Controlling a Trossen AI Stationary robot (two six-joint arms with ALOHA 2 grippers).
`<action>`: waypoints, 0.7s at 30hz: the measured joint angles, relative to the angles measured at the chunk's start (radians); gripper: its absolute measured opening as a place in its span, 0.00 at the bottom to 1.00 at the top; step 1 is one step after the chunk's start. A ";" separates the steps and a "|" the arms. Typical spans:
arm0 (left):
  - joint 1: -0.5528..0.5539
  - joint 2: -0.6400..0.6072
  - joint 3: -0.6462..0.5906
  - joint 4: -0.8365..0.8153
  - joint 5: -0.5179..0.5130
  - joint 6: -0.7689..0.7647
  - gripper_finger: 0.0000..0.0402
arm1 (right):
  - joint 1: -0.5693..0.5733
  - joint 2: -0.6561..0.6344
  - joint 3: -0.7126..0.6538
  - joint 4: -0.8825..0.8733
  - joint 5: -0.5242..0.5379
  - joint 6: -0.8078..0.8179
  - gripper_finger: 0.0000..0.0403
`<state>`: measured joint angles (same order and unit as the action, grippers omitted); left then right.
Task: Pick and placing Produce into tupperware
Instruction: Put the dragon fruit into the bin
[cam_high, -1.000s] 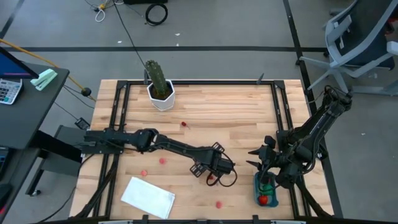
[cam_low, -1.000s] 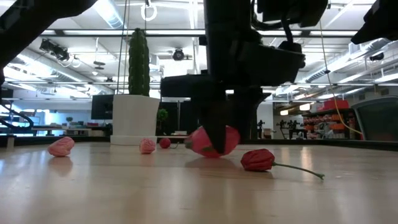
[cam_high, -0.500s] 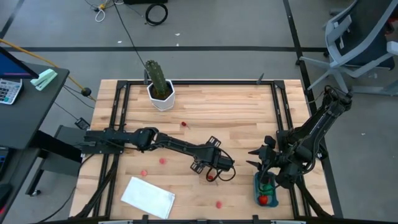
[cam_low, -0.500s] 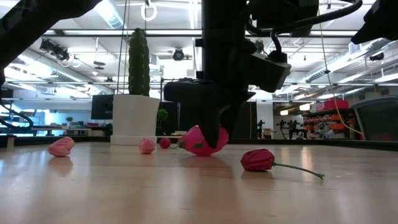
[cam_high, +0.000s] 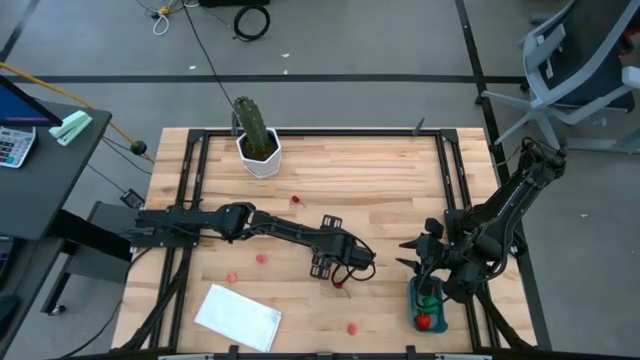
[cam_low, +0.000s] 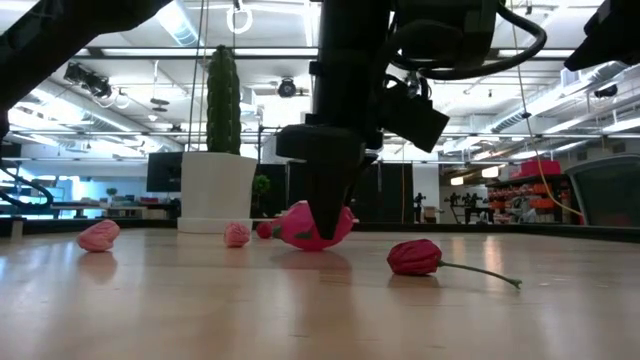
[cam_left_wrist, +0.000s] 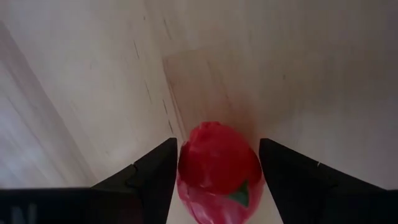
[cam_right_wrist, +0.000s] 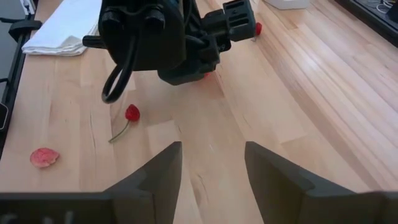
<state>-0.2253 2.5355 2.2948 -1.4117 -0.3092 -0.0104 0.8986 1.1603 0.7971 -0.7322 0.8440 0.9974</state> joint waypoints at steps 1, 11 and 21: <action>0.000 0.000 0.000 0.000 0.000 0.000 0.58 | 0.000 0.000 0.000 0.000 0.000 0.000 0.46; 0.000 -0.002 0.001 0.000 0.050 -0.046 0.51 | 0.000 0.000 0.000 0.000 0.000 -0.001 0.46; -0.010 -0.002 0.001 -0.053 0.052 -0.058 0.56 | 0.000 0.000 0.000 0.000 0.000 -0.004 0.46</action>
<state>-0.2350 2.5340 2.2959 -1.4647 -0.2573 -0.0680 0.8986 1.1603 0.7971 -0.7323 0.8436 0.9932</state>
